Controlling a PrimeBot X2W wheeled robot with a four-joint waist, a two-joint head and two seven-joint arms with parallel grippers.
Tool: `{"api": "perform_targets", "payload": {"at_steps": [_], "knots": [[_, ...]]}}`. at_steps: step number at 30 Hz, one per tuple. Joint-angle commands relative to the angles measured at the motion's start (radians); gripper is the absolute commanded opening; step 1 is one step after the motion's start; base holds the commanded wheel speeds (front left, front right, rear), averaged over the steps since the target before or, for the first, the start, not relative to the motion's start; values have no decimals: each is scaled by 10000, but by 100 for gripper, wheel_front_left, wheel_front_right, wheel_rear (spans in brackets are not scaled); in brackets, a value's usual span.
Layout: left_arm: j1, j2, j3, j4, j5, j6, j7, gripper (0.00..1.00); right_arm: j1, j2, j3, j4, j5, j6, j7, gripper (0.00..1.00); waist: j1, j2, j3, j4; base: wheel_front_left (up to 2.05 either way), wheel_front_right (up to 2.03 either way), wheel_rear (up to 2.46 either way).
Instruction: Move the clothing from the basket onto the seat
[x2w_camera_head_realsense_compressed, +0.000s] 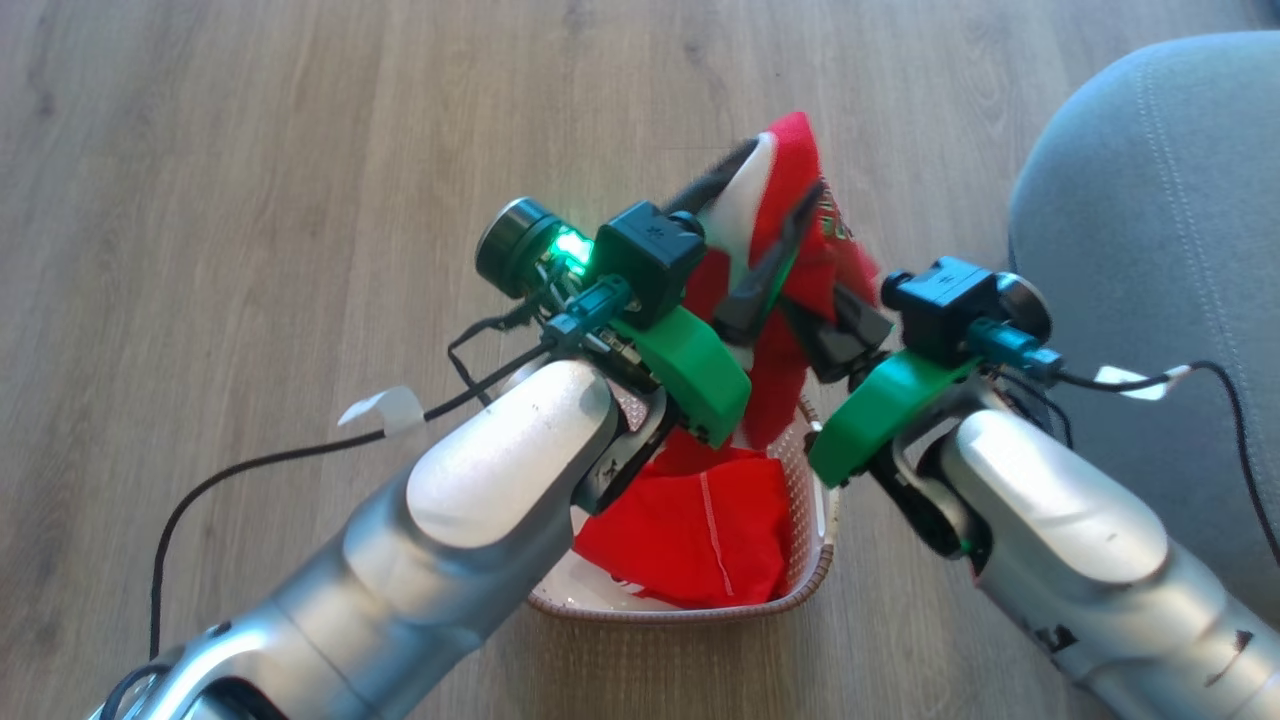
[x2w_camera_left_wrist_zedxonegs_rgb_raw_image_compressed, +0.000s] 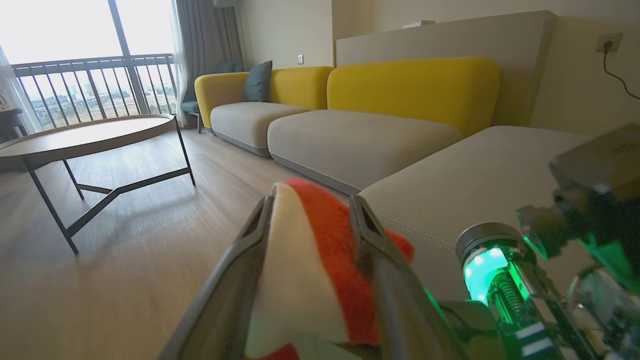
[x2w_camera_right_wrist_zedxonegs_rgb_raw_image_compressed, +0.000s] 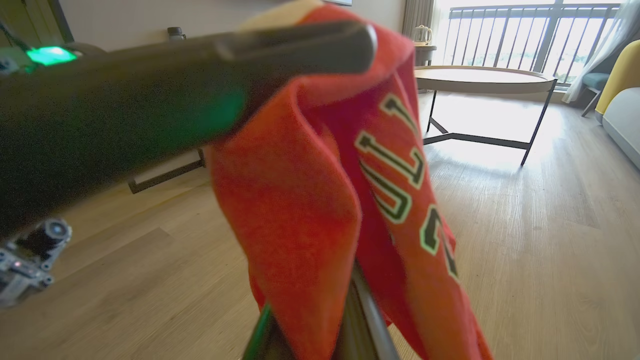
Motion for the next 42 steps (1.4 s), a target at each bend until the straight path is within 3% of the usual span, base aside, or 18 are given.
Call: {"api": "perform_targets", "payload": {"at_steps": [1,10,19,33,42], "knots": [[-316,78,299,-138,-164,-106,-51,100,49,32,-240,-413,-37,71,-49,0,0,0,-4,-82,0,0,0],[78,86,465,536,79,-615,-51,100,861,-90,-1456,-1045,-326,71,-49,0,0,0,-112,-738,0,0,0],[882,120,1092,871,583,-1184,-51,100,1593,-12,-2499,-1576,-642,71,-49,0,0,0,-388,-2307,0,0,0],[1603,89,1703,822,1098,-1551,-51,100,2274,73,-3239,-2259,-803,71,-49,0,0,0,-622,-4782,0,0,0],[1780,83,1853,849,1359,-1660,-51,100,2693,122,-3645,-2653,-904,71,-49,0,0,0,-498,-5518,0,0,0]]}}
